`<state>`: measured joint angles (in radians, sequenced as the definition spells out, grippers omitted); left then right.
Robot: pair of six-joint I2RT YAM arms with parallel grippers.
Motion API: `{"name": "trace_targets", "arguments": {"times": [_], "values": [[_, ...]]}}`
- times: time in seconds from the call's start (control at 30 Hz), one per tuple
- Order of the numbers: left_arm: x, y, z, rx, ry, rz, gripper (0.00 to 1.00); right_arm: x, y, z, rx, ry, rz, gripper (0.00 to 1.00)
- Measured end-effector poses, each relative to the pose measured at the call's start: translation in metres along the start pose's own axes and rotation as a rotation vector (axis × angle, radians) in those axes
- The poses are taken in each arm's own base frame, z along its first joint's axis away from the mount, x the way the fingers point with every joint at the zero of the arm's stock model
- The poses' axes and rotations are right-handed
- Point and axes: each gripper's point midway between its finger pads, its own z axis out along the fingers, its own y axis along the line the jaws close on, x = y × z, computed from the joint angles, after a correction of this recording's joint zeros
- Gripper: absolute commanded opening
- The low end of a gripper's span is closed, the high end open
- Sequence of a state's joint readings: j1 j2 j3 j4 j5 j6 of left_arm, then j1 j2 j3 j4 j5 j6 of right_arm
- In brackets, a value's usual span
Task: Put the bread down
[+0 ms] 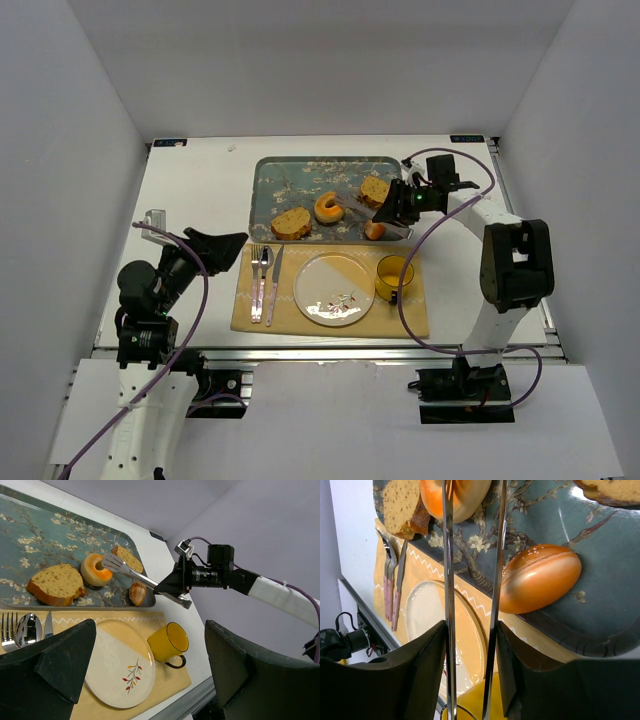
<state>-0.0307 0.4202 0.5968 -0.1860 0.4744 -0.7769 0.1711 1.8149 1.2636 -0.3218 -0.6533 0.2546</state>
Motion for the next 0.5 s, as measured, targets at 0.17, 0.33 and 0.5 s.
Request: {"name": "trace_targets", "arguments": {"times": [0.17,0.33,0.5], "values": [[-0.001,-0.001,0.001,0.004,-0.004,0.001,0.98,0.001,0.003,0.003,-0.016,0.006,-0.002,0.37],[-0.002,-0.002,0.001,0.010,-0.011,0.002,0.98,0.001,0.006,0.002,-0.032,0.006,-0.006,0.25],[0.000,0.001,0.002,0.010,-0.010,-0.003,0.98,-0.004,0.016,-0.008,-0.059,-0.012,-0.020,0.19]]}}
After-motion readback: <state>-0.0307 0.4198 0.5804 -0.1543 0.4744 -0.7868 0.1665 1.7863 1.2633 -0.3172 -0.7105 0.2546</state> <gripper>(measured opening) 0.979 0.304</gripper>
